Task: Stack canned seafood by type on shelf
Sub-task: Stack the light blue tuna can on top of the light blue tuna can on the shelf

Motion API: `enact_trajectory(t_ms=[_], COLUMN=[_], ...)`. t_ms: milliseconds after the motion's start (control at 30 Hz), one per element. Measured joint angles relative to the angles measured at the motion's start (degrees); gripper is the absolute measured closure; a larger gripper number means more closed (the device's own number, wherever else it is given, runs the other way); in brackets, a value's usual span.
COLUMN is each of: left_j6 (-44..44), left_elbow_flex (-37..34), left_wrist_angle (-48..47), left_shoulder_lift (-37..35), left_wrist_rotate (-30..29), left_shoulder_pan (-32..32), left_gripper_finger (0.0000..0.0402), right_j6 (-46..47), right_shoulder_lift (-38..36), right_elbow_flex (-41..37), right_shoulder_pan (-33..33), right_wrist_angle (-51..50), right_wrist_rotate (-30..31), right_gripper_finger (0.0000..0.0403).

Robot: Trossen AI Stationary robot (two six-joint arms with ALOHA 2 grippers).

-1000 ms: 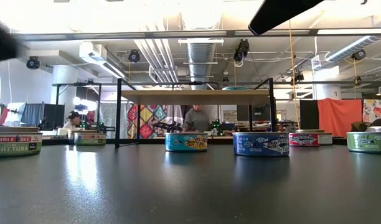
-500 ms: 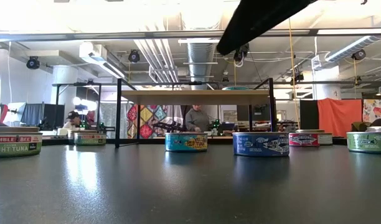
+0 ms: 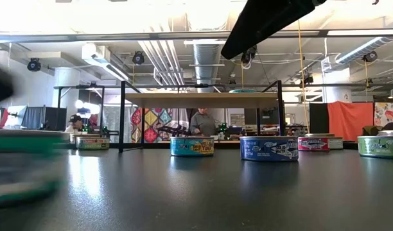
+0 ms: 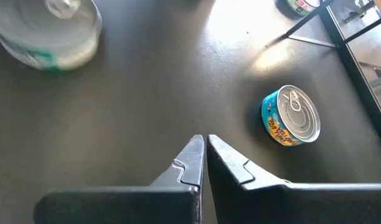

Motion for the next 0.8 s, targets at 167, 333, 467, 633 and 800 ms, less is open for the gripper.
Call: enact_trajectory(t_ms=[167,333,467,633,800], left_j6=[13.52,15.60,12.83,15.19,21.66], left_elbow_flex=[0.88,0.90,0.58,-0.99,-1.64], left_wrist_angle=[5.32,2.45,-3.56,-1.01,4.72], left_shoulder_lift=[2.98,1.89,0.23,-0.47,0.18], left_wrist_rotate=[-1.39,-1.76,-5.71,-12.96,-13.38], left_shoulder_pan=[5.32,6.78,4.99,4.05,6.75], left_gripper_finger=[0.0402,0.0402,0.0402,0.0402,0.0402], right_j6=[0.04,0.85,0.11,-4.12,-6.89], right_shoulder_lift=[0.00,0.19,1.49,6.13,9.20], right_elbow_flex=[0.00,0.00,-0.11,-0.13,0.76], right_shoulder_pan=[-0.07,-0.21,-1.11,-3.60,-4.36], right_wrist_angle=[1.30,1.61,3.33,12.93,12.60], right_wrist_rotate=[-3.41,-8.75,-9.48,-13.25,-17.28], right_gripper_finger=[0.0390,0.0390,0.0390,0.0390,0.0390])
